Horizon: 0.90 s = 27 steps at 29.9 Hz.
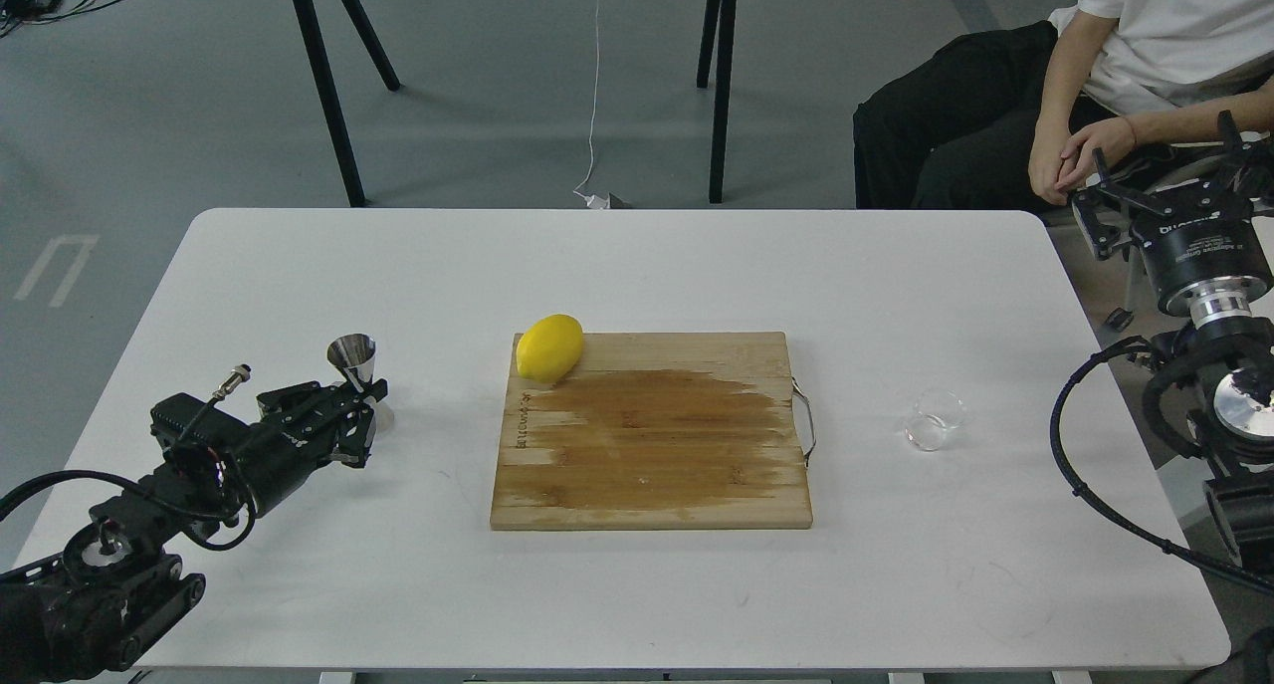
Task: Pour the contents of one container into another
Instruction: 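Lift the jigger with the left gripper and carry it over the board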
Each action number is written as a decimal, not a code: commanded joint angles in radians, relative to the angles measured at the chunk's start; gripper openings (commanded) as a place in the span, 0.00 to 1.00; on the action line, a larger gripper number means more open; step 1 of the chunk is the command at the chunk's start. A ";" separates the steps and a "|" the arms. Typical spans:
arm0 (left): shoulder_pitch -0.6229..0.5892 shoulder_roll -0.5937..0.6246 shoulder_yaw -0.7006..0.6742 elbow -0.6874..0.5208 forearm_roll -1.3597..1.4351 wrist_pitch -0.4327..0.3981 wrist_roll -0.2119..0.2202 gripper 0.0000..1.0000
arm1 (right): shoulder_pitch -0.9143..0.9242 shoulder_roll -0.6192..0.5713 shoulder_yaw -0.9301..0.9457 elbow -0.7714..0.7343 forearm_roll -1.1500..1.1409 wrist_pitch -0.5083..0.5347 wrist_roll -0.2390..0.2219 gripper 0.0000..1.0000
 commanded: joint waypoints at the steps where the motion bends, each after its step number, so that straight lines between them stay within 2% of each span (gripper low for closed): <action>1: -0.033 0.004 -0.003 -0.014 0.000 0.000 0.000 0.10 | -0.001 -0.002 0.004 0.000 0.000 0.000 0.000 1.00; 6: -0.127 0.011 -0.003 -0.064 -0.013 0.000 0.000 0.09 | -0.001 -0.004 0.006 0.003 0.000 0.000 0.000 1.00; 13: -0.257 -0.004 0.012 -0.245 0.006 0.000 0.000 0.09 | -0.001 -0.020 0.007 0.009 0.002 0.000 0.000 1.00; 18: -0.294 -0.073 0.035 -0.362 0.113 -0.101 0.000 0.07 | -0.005 -0.042 0.010 0.009 0.002 0.000 0.000 1.00; 25: -0.294 -0.209 0.199 -0.347 0.126 -0.107 0.000 0.06 | -0.027 -0.050 0.012 0.011 0.003 0.000 0.002 1.00; 27: -0.290 -0.229 0.221 -0.319 0.126 -0.111 0.044 0.06 | -0.033 -0.051 0.013 0.011 0.003 0.000 0.002 1.00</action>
